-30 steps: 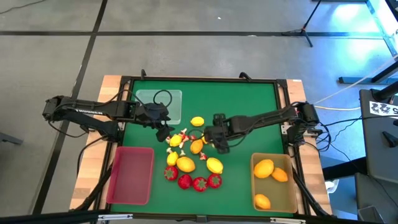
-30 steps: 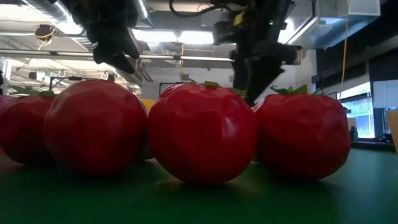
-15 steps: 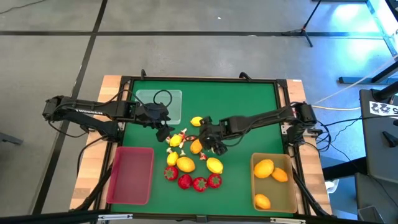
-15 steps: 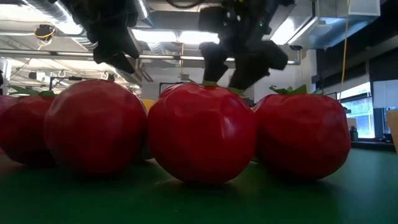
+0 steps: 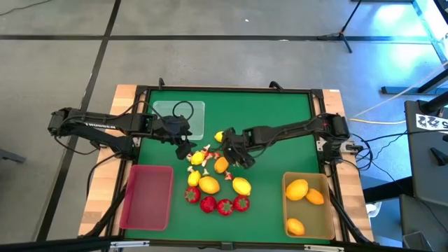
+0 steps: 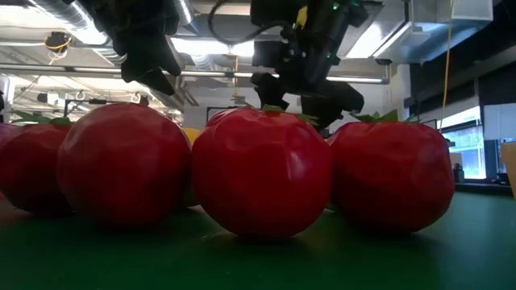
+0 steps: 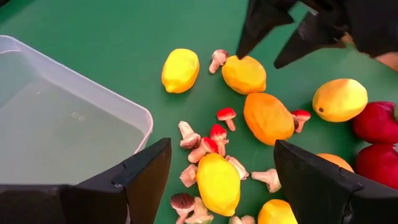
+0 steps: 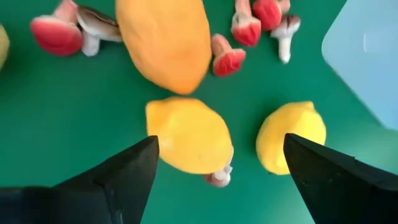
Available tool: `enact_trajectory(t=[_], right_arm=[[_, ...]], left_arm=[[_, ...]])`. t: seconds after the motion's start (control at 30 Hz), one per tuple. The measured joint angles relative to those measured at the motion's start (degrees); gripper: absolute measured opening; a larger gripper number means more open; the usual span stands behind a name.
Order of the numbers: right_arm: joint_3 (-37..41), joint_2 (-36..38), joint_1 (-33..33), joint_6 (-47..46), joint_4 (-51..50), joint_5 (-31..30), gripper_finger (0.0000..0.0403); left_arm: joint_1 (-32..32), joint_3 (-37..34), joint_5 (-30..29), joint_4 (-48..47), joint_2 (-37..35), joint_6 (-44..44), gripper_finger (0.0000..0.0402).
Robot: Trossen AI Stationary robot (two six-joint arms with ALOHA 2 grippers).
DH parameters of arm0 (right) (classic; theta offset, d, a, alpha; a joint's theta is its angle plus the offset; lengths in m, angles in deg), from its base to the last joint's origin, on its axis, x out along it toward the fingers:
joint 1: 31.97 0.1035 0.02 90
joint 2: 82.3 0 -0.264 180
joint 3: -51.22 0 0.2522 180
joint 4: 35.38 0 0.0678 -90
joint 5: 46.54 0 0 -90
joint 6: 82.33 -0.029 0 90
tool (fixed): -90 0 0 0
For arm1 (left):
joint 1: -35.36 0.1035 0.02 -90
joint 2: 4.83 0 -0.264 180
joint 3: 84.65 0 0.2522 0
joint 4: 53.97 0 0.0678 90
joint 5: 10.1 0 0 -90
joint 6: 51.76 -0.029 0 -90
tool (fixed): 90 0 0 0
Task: Sort produce into baskets
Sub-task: Put the lemon into the orange bin
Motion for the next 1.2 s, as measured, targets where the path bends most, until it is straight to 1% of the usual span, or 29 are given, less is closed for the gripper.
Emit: enact_trajectory(t=[0.17, 0.3, 0.53, 0.7, 0.93, 1.03, 1.2], right_arm=[[0.0, 0.0, -1.5, 1.0, 0.1, 2.8, 0.0342], [0.0, -0.4, -1.4, 1.3, 0.9, 4.7, 0.0342], [0.1, -5.1, -1.3, 1.4, -0.3, 4.8, 0.0342], [0.1, -5.5, -1.3, 1.4, -1.1, 3.3, 0.0342], [0.1, -5.9, -1.3, 1.4, -0.1, 5.1, 0.0340], [0.1, -6.5, -1.3, 1.3, 0.5, 5.1, 0.0322], [0.0, -6.9, -1.3, -0.3, 0.3, 5.1, 0.0258]], left_arm=[[0.0, 0.0, 0.0, 0.0, 0.0, 0.0, 0.0279], [0.0, 0.0, 0.0, 0.0, 0.0, -0.5, 0.0279], [0.3, 0.0, 0.0, 0.2, 0.0, -0.5, 0.0279], [0.3, 0.0, 0.0, 0.1, 0.0, -0.7, 0.0279], [0.3, 0.0, -0.1, 0.2, 0.0, -1.1, 0.0279], [0.3, 0.0, -0.1, 0.2, 0.0, -1.0, 0.0279], [0.3, 0.0, -0.1, 0.2, 0.0, -1.0, 0.0279]])
